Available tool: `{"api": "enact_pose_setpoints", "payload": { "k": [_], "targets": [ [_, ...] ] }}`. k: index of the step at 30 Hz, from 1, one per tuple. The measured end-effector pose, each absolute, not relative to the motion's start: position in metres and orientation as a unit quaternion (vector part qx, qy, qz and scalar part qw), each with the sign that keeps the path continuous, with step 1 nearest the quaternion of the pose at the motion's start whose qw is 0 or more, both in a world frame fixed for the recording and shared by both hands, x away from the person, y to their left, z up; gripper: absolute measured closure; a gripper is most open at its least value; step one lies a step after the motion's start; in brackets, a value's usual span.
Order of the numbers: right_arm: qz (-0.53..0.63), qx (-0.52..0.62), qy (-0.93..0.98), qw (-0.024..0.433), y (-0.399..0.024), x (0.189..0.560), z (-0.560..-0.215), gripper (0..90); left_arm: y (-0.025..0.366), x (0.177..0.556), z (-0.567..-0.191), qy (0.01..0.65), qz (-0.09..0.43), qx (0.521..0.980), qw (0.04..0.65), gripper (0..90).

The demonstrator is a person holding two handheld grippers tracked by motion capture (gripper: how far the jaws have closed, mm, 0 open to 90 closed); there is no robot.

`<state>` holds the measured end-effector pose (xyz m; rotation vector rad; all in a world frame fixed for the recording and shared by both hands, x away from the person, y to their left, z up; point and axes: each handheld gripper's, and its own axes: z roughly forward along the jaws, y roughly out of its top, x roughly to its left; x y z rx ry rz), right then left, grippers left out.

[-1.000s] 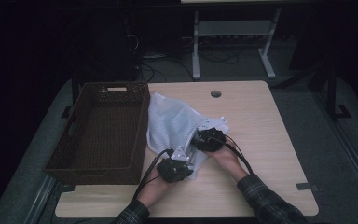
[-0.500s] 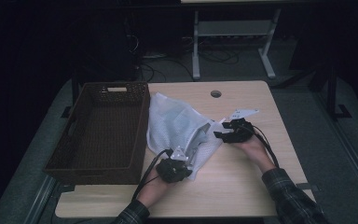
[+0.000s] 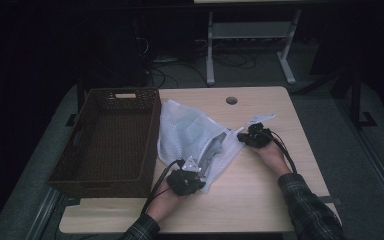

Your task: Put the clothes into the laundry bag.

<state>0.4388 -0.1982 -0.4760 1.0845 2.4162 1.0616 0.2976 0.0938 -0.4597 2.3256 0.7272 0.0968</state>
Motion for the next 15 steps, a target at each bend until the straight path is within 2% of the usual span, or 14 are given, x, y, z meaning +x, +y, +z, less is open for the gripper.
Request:
{"api": "enact_pose_setpoints", "payload": {
  "k": [15],
  "targets": [
    [0.335,0.367,0.857,0.140,-0.231,0.381,-0.454,89.1,0.105,0.303,-0.456,0.298,0.065,0.895,0.324,88.0]
  ]
}}
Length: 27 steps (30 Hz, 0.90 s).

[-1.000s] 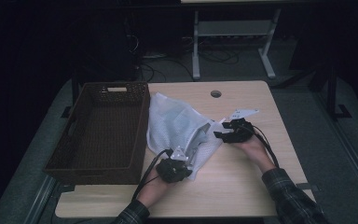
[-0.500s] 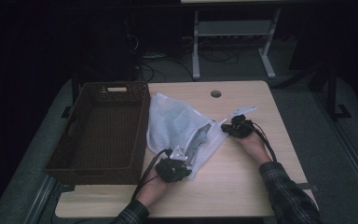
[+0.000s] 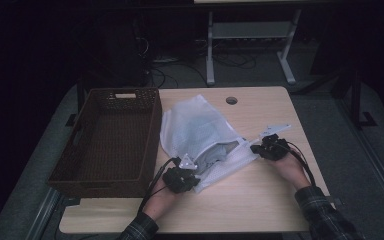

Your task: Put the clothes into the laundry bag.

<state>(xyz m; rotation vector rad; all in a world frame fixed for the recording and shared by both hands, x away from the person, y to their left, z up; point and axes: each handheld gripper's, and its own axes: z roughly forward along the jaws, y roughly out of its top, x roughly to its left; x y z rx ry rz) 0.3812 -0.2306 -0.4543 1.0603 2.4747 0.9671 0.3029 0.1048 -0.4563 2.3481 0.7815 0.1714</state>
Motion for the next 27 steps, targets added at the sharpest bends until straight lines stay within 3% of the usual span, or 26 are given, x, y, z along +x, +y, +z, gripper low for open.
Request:
{"api": "enact_pose_setpoints", "payload": {
  "k": [10,13,17,19,27],
  "targets": [
    [0.338,0.363,0.860,0.121,-0.251,0.324,-0.444,89.0,0.107,0.304,-0.455,0.303,0.088,0.896,0.311,87.1],
    [0.337,0.361,0.862,0.114,-0.257,0.308,-0.446,88.4,0.106,0.303,-0.452,0.301,0.101,0.899,0.301,82.3],
    [0.352,0.355,0.858,0.117,-0.256,0.297,-0.441,76.2,0.108,0.296,-0.437,0.304,0.116,0.896,0.303,69.6],
    [0.373,0.342,0.854,0.116,-0.250,0.294,-0.436,71.9,0.111,0.293,-0.428,0.306,0.117,0.894,0.307,67.7],
    [0.376,0.269,0.883,0.080,-0.203,0.295,-0.443,89.5,0.106,0.293,-0.411,0.285,0.103,0.892,0.336,86.3]
  ]
}}
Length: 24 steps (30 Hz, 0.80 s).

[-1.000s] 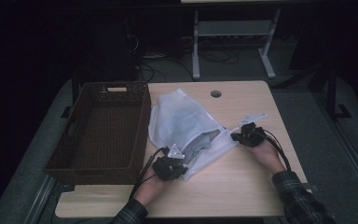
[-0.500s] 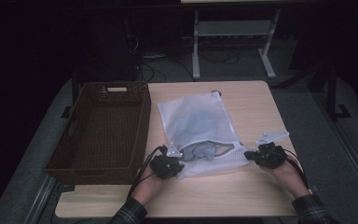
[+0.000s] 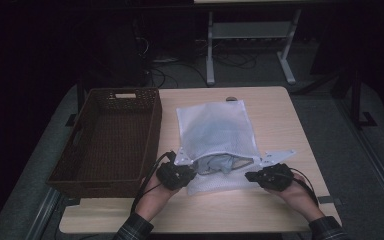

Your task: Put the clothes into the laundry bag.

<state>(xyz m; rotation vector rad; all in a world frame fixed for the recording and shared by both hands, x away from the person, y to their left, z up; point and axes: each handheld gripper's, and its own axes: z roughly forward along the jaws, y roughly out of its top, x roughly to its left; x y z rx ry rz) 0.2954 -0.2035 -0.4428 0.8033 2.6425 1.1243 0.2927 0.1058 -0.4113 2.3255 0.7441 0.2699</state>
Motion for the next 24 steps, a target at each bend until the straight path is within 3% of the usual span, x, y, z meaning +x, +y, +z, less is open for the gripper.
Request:
{"api": "enact_pose_setpoints", "payload": {
  "k": [3,14,24],
  "targets": [
    [0.371,0.254,0.890,0.072,-0.189,0.299,-0.448,89.8,0.095,0.299,-0.414,0.273,0.093,0.894,0.342,89.8],
    [0.349,0.223,0.908,0.055,-0.159,0.303,-0.463,89.9,0.043,0.327,-0.423,0.244,0.085,0.905,0.338,90.0],
    [0.340,0.219,0.913,0.057,-0.152,0.299,-0.464,90.0,0.025,0.352,-0.441,0.256,0.096,0.912,0.307,90.0]
  ]
}}
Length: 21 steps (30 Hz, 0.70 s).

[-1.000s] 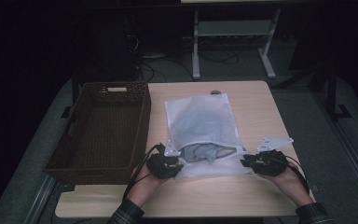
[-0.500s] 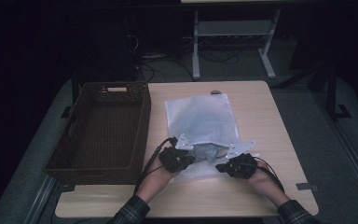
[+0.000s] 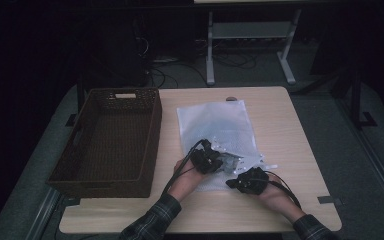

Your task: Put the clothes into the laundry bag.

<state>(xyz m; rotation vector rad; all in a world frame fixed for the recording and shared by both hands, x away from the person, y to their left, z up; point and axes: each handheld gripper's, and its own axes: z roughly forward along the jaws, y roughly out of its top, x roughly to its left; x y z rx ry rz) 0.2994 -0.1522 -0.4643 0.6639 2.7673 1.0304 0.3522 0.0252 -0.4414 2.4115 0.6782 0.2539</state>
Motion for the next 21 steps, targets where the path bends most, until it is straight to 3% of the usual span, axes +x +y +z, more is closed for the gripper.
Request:
{"api": "enact_pose_setpoints", "payload": {
  "k": [21],
  "targets": [
    [0.332,0.210,0.917,0.072,-0.150,0.297,-0.463,90.0,0.014,0.402,-0.445,0.310,0.142,0.894,0.290,90.0]
  ]
}}
